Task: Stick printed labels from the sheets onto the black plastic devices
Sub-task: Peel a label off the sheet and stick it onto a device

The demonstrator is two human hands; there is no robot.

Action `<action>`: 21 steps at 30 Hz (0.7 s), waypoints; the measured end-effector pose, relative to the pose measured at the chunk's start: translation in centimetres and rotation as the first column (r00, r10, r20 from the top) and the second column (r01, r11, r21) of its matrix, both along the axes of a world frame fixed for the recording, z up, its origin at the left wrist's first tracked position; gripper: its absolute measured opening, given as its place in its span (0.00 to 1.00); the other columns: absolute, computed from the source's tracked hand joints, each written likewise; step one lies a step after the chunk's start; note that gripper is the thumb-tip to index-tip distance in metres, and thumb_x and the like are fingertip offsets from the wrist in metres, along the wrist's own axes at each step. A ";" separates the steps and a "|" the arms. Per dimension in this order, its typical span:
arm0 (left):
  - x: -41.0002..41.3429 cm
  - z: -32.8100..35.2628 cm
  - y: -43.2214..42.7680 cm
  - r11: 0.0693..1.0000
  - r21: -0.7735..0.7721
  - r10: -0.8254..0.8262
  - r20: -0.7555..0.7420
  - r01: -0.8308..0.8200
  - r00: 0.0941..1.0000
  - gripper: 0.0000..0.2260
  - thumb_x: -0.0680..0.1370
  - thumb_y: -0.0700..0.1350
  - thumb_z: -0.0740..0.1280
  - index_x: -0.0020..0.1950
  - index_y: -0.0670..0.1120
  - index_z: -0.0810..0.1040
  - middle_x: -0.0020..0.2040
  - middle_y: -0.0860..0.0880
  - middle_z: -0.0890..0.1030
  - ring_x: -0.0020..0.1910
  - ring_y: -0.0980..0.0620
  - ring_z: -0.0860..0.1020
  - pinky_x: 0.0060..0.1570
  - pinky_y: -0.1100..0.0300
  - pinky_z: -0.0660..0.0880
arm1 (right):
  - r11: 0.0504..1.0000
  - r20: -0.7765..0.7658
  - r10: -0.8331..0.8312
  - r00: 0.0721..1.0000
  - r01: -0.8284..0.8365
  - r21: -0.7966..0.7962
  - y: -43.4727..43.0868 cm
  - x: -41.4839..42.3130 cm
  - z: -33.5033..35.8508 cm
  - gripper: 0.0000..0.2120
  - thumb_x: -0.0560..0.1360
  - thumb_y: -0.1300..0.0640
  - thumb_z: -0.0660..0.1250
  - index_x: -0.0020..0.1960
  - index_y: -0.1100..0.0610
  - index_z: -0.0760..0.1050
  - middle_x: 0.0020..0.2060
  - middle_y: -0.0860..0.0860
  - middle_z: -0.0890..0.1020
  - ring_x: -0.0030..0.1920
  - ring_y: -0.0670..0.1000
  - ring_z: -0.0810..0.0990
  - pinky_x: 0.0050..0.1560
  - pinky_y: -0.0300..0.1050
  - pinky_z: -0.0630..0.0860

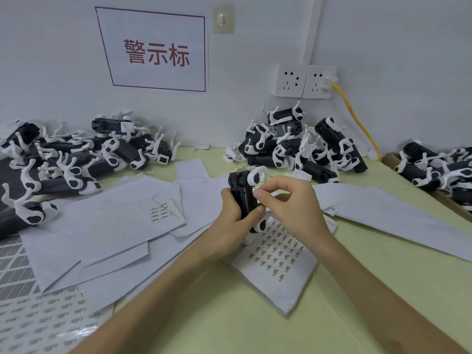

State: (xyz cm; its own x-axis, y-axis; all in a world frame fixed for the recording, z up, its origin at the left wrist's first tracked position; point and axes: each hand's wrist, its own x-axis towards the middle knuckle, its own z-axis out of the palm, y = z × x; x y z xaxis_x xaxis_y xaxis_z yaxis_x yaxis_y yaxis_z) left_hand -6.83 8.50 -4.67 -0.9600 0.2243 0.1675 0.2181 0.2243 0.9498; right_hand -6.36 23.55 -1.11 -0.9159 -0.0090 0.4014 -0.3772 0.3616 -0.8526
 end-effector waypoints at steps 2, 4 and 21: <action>0.0 -0.1 0.0 1.000 -0.009 0.008 -0.002 -0.008 1.000 0.13 0.84 0.49 0.65 0.55 0.51 0.60 0.51 0.52 0.72 0.42 0.70 0.75 0.43 0.72 0.74 | 1.000 0.002 -0.004 1.000 0.004 0.002 0.0 0.0 0.0 0.06 0.76 0.58 0.74 0.41 0.51 0.83 0.36 0.46 0.86 0.34 0.50 0.84 0.40 0.50 0.82; -0.1 -0.2 0.0 1.000 -0.018 0.011 -0.016 -0.012 1.000 0.14 0.83 0.50 0.65 0.57 0.50 0.59 0.53 0.52 0.72 0.43 0.73 0.75 0.43 0.73 0.73 | 1.000 0.000 -0.008 1.000 0.008 0.006 0.0 -0.1 0.0 0.05 0.76 0.58 0.74 0.41 0.51 0.84 0.36 0.45 0.85 0.34 0.50 0.84 0.41 0.50 0.83; 0.3 -0.1 0.3 0.996 -0.062 0.060 -0.125 -0.068 0.990 0.15 0.83 0.48 0.66 0.59 0.46 0.59 0.51 0.50 0.70 0.43 0.59 0.74 0.41 0.66 0.75 | 1.000 -0.003 -0.025 1.000 0.025 0.016 0.1 -0.4 -0.3 0.06 0.75 0.59 0.75 0.39 0.52 0.83 0.32 0.48 0.85 0.31 0.45 0.83 0.33 0.35 0.76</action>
State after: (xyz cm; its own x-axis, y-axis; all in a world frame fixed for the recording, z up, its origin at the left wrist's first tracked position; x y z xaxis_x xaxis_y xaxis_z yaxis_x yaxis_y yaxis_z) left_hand -6.48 8.85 -4.79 -0.9458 0.1776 0.2721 0.3155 0.3026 0.8994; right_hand -6.73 23.66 -1.44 -0.9149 0.0077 0.4036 -0.3699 0.3846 -0.8458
